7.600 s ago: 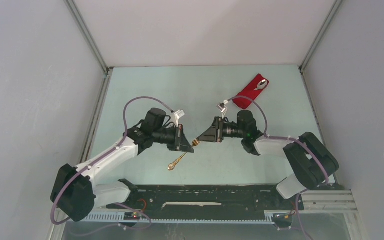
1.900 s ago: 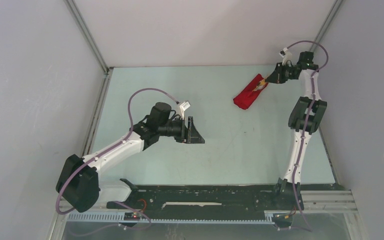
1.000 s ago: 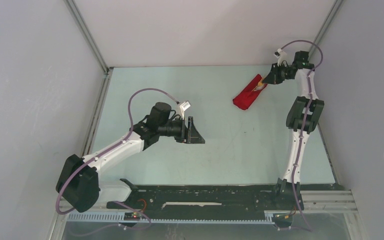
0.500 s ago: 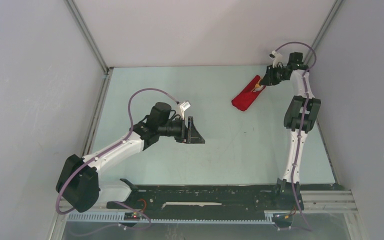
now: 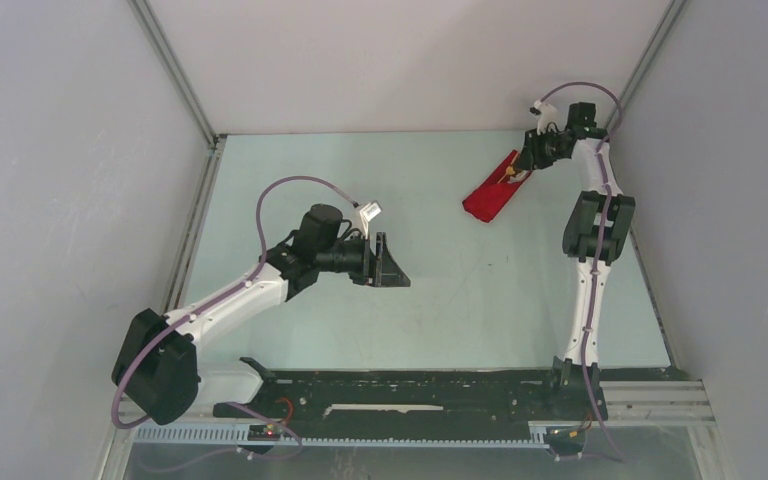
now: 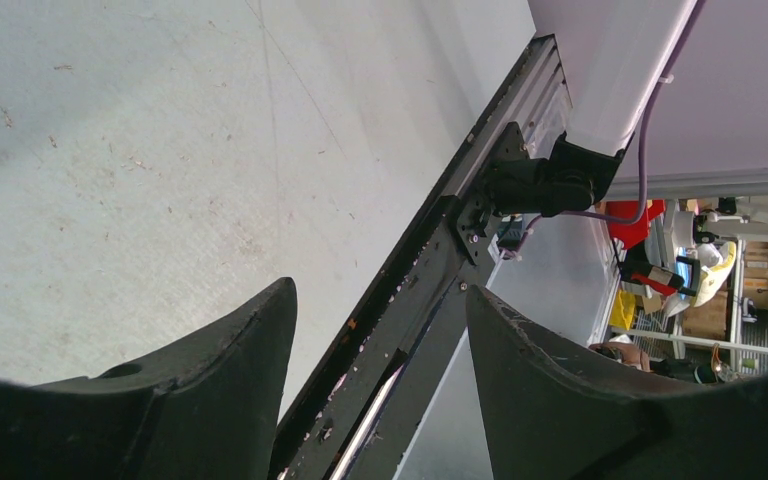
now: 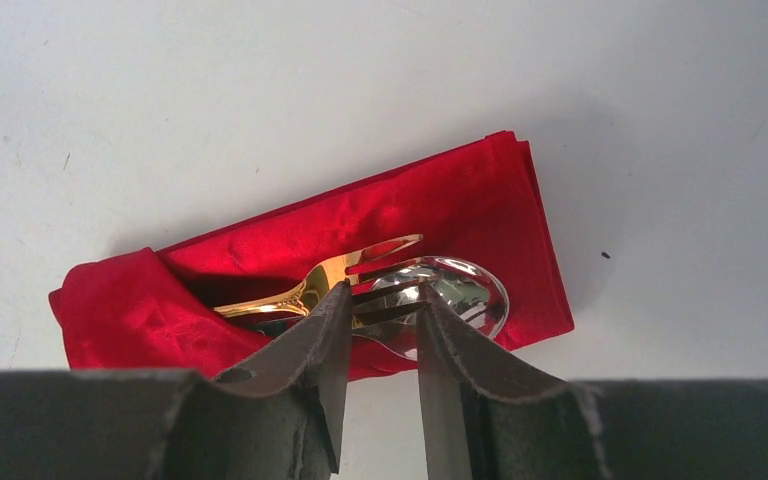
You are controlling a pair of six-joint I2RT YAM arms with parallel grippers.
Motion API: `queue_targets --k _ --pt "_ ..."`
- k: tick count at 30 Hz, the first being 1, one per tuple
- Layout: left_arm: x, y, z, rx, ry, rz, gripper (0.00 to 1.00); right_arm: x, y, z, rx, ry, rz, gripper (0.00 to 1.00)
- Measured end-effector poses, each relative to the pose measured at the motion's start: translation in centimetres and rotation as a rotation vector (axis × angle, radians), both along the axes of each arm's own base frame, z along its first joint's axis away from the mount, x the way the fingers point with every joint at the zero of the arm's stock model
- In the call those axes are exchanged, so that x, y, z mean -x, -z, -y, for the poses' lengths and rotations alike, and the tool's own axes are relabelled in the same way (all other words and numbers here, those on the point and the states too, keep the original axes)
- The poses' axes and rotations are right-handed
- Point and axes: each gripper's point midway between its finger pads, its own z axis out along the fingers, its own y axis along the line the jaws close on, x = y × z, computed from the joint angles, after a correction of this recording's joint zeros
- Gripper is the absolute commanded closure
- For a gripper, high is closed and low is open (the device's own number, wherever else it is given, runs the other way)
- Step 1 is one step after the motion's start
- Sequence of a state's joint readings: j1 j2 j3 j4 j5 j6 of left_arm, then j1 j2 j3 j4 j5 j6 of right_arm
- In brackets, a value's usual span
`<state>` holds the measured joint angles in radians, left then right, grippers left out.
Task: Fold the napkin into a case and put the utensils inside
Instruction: Insert the fork into the folded napkin.
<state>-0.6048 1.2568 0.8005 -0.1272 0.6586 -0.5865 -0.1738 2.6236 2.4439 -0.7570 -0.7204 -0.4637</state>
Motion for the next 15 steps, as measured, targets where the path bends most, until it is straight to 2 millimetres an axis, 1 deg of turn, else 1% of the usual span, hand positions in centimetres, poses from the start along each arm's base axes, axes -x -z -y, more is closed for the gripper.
queue_targets --k 5,11,15 --pt "-0.1 -0.1 0.0 0.003 0.0 0.004 0.33 -0.1 0.1 -0.1 0.01 0.005 -0.002 0.56" --pt "-0.1 -0.1 0.1 0.004 0.0 0.005 0.33 -0.5 0.0 0.1 0.011 0.034 0.002 0.54" --pt "-0.1 -0.2 0.0 0.006 -0.002 0.005 0.33 -1.1 -0.3 0.4 0.004 0.084 0.001 0.53"
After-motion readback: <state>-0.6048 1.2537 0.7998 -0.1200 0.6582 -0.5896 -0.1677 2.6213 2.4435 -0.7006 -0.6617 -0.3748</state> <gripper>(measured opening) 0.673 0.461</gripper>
